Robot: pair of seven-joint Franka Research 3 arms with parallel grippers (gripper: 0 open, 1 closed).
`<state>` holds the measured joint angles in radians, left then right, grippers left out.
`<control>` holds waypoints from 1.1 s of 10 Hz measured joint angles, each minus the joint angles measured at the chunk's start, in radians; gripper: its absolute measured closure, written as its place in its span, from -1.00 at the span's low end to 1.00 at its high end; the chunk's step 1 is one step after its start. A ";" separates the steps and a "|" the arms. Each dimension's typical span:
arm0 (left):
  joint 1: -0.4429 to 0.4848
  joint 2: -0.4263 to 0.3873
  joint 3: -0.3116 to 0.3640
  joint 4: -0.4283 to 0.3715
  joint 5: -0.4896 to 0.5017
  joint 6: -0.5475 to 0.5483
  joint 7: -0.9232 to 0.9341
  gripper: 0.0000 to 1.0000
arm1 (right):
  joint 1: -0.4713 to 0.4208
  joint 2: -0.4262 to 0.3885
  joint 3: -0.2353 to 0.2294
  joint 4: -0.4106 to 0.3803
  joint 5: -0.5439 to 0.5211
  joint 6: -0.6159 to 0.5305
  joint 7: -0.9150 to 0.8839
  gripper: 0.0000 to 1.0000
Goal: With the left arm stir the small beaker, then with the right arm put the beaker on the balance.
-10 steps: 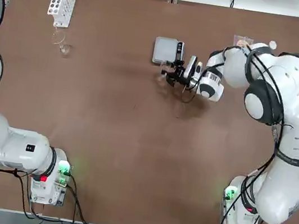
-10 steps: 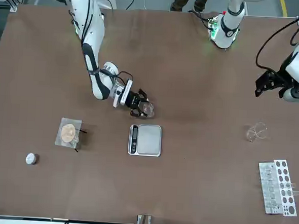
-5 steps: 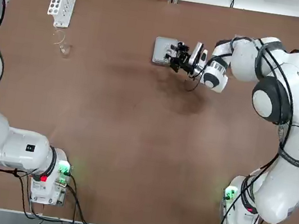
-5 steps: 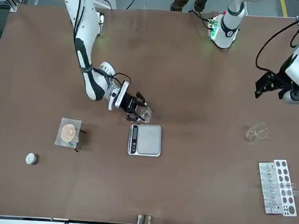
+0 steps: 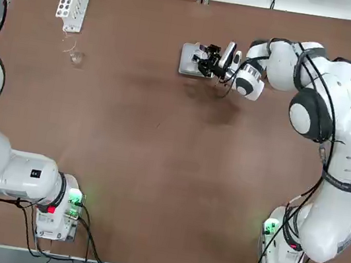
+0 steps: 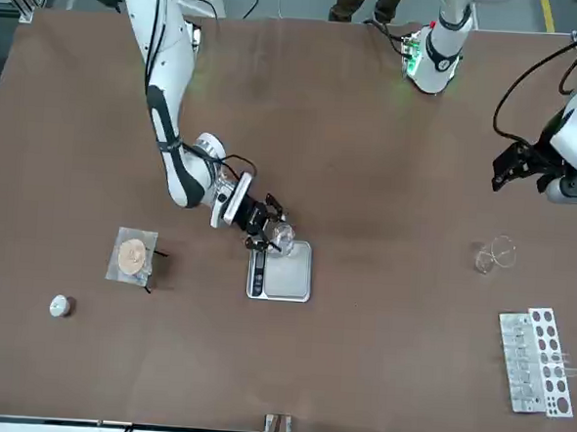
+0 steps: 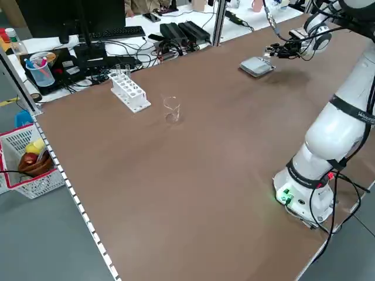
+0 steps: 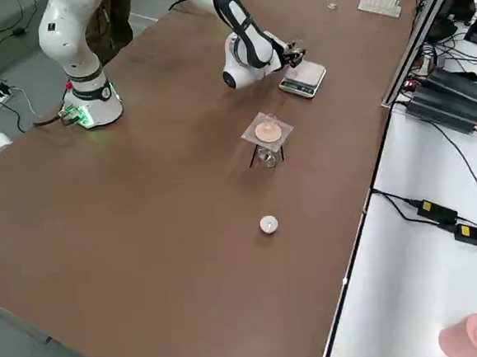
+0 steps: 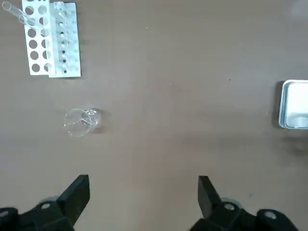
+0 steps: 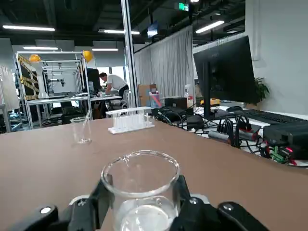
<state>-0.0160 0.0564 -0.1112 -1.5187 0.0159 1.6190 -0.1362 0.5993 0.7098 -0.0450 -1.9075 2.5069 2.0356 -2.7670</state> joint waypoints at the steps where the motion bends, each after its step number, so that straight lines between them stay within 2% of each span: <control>1: 0.001 0.007 0.000 0.000 0.000 0.003 0.000 -0.99 | -0.001 0.025 0.000 0.028 0.000 0.010 0.000 -0.16; 4: 0.001 0.011 -0.001 0.009 0.000 0.007 -0.001 -0.99 | -0.004 0.079 -0.004 0.077 0.000 0.022 0.004 -0.16; 9: -0.005 0.013 -0.004 0.012 -0.004 0.034 -0.002 -0.99 | -0.005 0.089 -0.011 0.089 0.001 0.032 0.015 -0.19; 11: -0.003 0.013 -0.004 0.012 -0.004 0.034 -0.002 -0.99 | -0.005 0.089 -0.010 0.091 0.001 0.032 0.016 -0.74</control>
<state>-0.0191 0.0692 -0.1153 -1.5068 0.0115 1.6532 -0.1378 0.5945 0.7989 -0.0554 -1.8165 2.5078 2.0672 -2.7508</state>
